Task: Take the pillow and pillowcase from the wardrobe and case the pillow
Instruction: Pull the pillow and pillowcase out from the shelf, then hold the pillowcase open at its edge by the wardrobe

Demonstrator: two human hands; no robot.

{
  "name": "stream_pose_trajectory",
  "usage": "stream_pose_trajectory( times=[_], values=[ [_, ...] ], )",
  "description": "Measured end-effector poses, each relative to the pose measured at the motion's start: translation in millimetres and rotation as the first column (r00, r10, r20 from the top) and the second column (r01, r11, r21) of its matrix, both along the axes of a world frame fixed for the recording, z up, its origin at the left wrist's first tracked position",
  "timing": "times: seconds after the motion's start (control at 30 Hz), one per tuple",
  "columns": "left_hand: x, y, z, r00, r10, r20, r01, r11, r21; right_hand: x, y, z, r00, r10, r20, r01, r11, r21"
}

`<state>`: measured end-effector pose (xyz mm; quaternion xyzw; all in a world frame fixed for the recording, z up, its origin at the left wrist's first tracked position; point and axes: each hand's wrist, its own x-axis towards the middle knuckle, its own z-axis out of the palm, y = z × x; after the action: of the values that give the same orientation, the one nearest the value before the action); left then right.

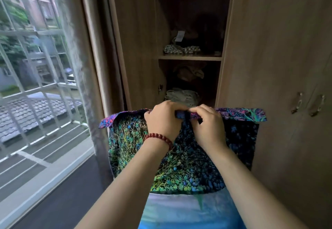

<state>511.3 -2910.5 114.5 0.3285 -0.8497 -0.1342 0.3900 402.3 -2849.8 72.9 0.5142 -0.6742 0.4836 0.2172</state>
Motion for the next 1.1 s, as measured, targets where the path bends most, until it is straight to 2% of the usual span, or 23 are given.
stream_pose_trajectory(
  times=[0.13,0.3,0.5,0.57,0.73,0.93,1.1],
  values=[
    [-22.9,-5.5,0.1,1.000,-0.017,0.006,0.017,1.000,0.002,-23.9,-11.9,-4.5,0.999,0.036,0.022,-0.036,0.999,-0.013],
    [-48.5,-14.2,-1.6,0.996,0.010,-0.090,-0.011,1.000,-0.011,-49.6,-28.4,5.4,0.997,0.068,0.033,-0.067,0.996,-0.051],
    [-61.8,-26.4,4.2,0.958,0.272,-0.093,-0.271,0.962,0.025,-55.1,-53.7,11.3,0.992,0.124,0.027,-0.122,0.990,-0.069],
    [-61.7,-33.4,5.3,0.950,0.300,-0.089,-0.300,0.954,0.003,-56.3,-60.9,14.0,0.990,0.137,0.032,-0.134,0.988,-0.082],
    [-61.1,-54.6,13.2,0.962,0.251,-0.104,-0.251,0.968,0.010,-64.5,-80.3,22.9,0.984,0.161,0.074,-0.149,0.979,-0.140],
    [-58.7,-83.7,22.0,0.985,0.169,-0.025,-0.168,0.985,0.036,-65.4,-99.1,29.2,0.984,0.143,0.109,-0.123,0.977,-0.174],
    [-53.4,-105.2,23.1,0.981,0.130,-0.141,-0.118,0.989,0.093,-53.7,-119.8,33.7,0.990,0.105,0.095,-0.087,0.981,-0.173]
  ],
)
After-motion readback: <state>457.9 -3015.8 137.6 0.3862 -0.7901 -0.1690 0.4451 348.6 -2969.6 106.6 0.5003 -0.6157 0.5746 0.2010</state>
